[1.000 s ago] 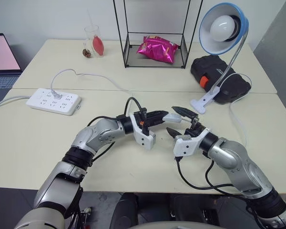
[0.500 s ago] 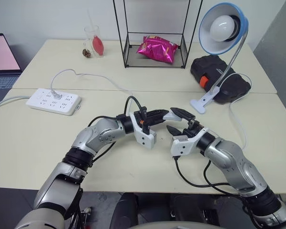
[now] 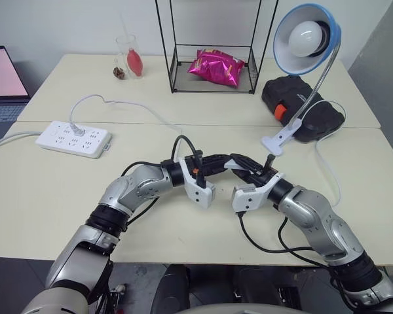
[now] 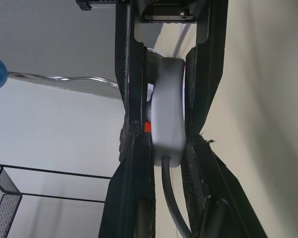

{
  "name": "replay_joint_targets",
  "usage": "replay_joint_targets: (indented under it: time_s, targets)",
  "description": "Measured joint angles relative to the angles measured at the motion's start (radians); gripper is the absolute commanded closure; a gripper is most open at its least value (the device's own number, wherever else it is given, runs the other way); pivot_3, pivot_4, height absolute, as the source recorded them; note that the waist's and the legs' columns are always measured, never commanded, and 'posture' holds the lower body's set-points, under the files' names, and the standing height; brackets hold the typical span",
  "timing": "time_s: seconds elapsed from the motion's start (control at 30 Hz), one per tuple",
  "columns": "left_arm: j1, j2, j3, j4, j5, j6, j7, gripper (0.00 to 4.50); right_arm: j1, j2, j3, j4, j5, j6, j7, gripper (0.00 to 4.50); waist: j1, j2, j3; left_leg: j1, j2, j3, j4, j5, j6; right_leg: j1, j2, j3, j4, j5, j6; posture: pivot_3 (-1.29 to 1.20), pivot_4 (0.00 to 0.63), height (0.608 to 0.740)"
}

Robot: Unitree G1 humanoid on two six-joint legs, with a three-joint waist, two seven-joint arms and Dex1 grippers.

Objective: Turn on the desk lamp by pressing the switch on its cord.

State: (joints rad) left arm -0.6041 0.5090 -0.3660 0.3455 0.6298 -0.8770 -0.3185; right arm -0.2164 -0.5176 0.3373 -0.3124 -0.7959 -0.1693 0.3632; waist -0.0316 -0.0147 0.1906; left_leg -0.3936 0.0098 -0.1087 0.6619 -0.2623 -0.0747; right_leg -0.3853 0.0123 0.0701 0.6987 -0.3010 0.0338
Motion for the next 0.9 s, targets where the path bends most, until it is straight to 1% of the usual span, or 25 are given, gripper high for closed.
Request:
replay_joint_targets:
  time_s: [0.17, 0.23, 0.27, 0.33, 0.5, 0.67, 0.9]
  targets:
    - [0.003, 0.0, 0.0, -0.001, 0.0, 0.006, -0.004, 4.11, 0.0, 0.008, 0.0, 0.013, -0.007, -0.008, -0.008, 3.62, 0.0, 0.0, 0.0, 0.0, 0.0, 0.0, 0.0, 0.0, 0.0, 0.0, 0.0, 0.0, 0.0, 0.0, 0.0, 0.0, 0.15, 0.74]
    - [0.004, 0.0, 0.0, -0.004, 0.0, 0.008, -0.007, 4.11, 0.004, 0.015, -0.004, 0.014, 0.001, -0.008, -0.008, 2.92, 0.0, 0.0, 0.0, 0.0, 0.0, 0.0, 0.0, 0.0, 0.0, 0.0, 0.0, 0.0, 0.0, 0.0, 0.0, 0.0, 0.15, 0.74]
    - [0.005, -0.001, 0.0, -0.005, -0.004, 0.011, -0.007, 4.11, 0.007, 0.019, -0.006, 0.014, 0.007, -0.008, -0.011, 2.83, 0.0, 0.0, 0.0, 0.0, 0.0, 0.0, 0.0, 0.0, 0.0, 0.0, 0.0, 0.0, 0.0, 0.0, 0.0, 0.0, 0.15, 0.74]
    - [0.006, -0.005, 0.0, -0.007, -0.013, 0.016, -0.008, 4.11, 0.01, 0.028, -0.006, 0.013, 0.015, -0.007, -0.017, 2.38, 0.0, 0.0, 0.0, 0.0, 0.0, 0.0, 0.0, 0.0, 0.0, 0.0, 0.0, 0.0, 0.0, 0.0, 0.0, 0.0, 0.15, 0.74]
    - [0.007, -0.004, 0.0, -0.02, -0.026, 0.022, -0.008, 4.11, 0.032, 0.014, -0.026, -0.003, -0.022, -0.01, -0.061, 2.35, 0.0, 0.0, 0.0, 0.0, 0.0, 0.0, 0.0, 0.0, 0.0, 0.0, 0.0, 0.0, 0.0, 0.0, 0.0, 0.0, 0.15, 0.74]
    - [0.011, -0.002, 0.0, -0.02, -0.027, 0.039, -0.01, 4.11, 0.088, 0.007, -0.043, -0.062, -0.043, -0.013, -0.061, 2.35, 0.0, 0.0, 0.0, 0.0, 0.0, 0.0, 0.0, 0.0, 0.0, 0.0, 0.0, 0.0, 0.0, 0.0, 0.0, 0.0, 0.15, 0.74]
    - [0.013, -0.002, 0.0, -0.02, -0.027, 0.043, -0.011, 4.11, 0.09, 0.007, -0.043, -0.078, -0.053, -0.01, -0.05, 2.35, 0.0, 0.0, 0.0, 0.001, 0.0, 0.0, 0.0, 0.0, 0.0, 0.0, 0.0, 0.0, 0.001, 0.0, 0.0, 0.0, 0.15, 0.74]
